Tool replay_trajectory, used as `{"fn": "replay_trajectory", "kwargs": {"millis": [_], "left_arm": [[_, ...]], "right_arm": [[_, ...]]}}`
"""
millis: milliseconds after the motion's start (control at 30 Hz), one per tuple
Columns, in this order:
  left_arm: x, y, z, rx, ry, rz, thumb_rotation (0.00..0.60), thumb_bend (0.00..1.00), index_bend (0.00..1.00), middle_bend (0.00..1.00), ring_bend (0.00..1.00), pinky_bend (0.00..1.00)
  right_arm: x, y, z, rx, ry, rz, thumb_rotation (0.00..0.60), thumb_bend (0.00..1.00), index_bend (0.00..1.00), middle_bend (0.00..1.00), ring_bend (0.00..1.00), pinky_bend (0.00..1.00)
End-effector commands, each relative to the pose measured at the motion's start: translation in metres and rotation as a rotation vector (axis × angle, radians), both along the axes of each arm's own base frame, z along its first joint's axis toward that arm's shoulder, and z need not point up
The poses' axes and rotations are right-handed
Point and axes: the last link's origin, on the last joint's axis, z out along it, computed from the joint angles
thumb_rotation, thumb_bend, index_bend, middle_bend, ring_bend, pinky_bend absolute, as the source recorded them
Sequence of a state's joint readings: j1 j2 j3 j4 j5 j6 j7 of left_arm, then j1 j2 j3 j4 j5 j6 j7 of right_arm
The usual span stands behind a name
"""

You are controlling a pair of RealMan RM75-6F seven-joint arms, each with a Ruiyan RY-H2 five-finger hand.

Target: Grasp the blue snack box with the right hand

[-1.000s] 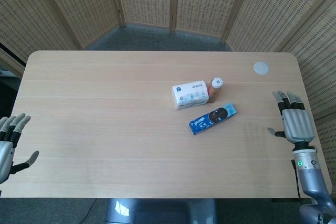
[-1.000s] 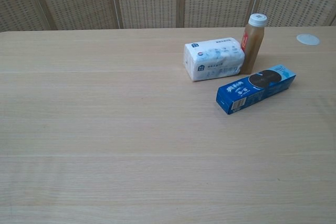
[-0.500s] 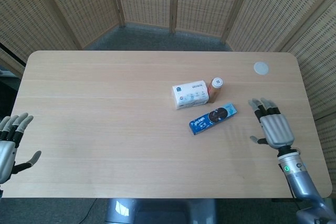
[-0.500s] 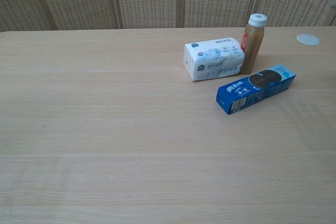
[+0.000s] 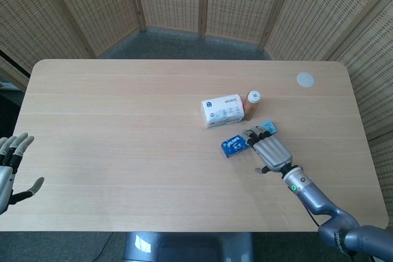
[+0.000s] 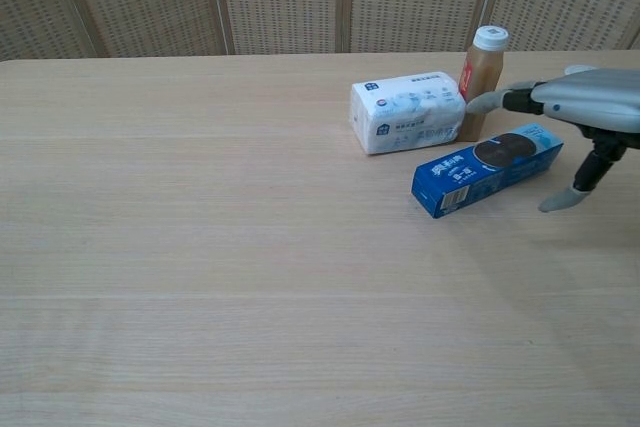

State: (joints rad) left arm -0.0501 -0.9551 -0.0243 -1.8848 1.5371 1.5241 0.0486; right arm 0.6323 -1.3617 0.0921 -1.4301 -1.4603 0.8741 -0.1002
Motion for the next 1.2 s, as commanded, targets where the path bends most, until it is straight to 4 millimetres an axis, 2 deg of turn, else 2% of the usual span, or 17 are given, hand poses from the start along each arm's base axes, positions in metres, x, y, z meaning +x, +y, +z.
{"fn": "replay_trajectory", "kwargs": {"millis": [33, 467, 767, 900, 1033, 1100, 1200], "left_arm": [[-0.001, 0.0, 0.0, 0.0, 0.0, 0.002, 0.6, 0.32, 0.09, 0.0, 0.0, 0.0], [-0.004, 0.007, -0.003, -0.011, -0.005, 0.007, 0.6, 0.32, 0.09, 0.0, 0.0, 0.0], [-0.006, 0.012, -0.006, -0.021, -0.01, 0.01, 0.6, 0.32, 0.09, 0.0, 0.0, 0.0], [-0.006, 0.012, -0.007, -0.023, -0.017, 0.009, 0.6, 0.32, 0.09, 0.0, 0.0, 0.0], [-0.006, 0.012, -0.007, -0.025, -0.023, 0.008, 0.6, 0.32, 0.09, 0.0, 0.0, 0.0], [-0.006, 0.012, -0.007, -0.026, -0.027, 0.005, 0.6, 0.32, 0.09, 0.0, 0.0, 0.0], [-0.006, 0.012, -0.006, -0.026, -0.029, 0.005, 0.6, 0.32, 0.09, 0.0, 0.0, 0.0]], "right_arm": [[0.006, -0.008, -0.009, 0.027, -0.005, 0.006, 0.6, 0.03, 0.0, 0.08, 0.0, 0.04], [0.012, -0.044, -0.036, 0.126, 0.109, -0.022, 0.6, 0.06, 0.0, 0.08, 0.0, 0.04], [0.014, -0.06, -0.047, 0.164, 0.197, -0.036, 0.6, 0.09, 0.0, 0.09, 0.0, 0.06], [0.015, -0.062, -0.049, 0.168, 0.202, -0.04, 0.6, 0.12, 0.0, 0.15, 0.0, 0.14], [0.016, -0.062, -0.05, 0.166, 0.198, -0.038, 0.6, 0.14, 0.01, 0.28, 0.0, 0.24], [0.016, -0.062, -0.051, 0.163, 0.196, -0.039, 0.6, 0.15, 0.06, 0.34, 0.02, 0.3], [0.015, -0.062, -0.052, 0.157, 0.185, -0.047, 0.6, 0.16, 0.1, 0.38, 0.05, 0.34]]}}
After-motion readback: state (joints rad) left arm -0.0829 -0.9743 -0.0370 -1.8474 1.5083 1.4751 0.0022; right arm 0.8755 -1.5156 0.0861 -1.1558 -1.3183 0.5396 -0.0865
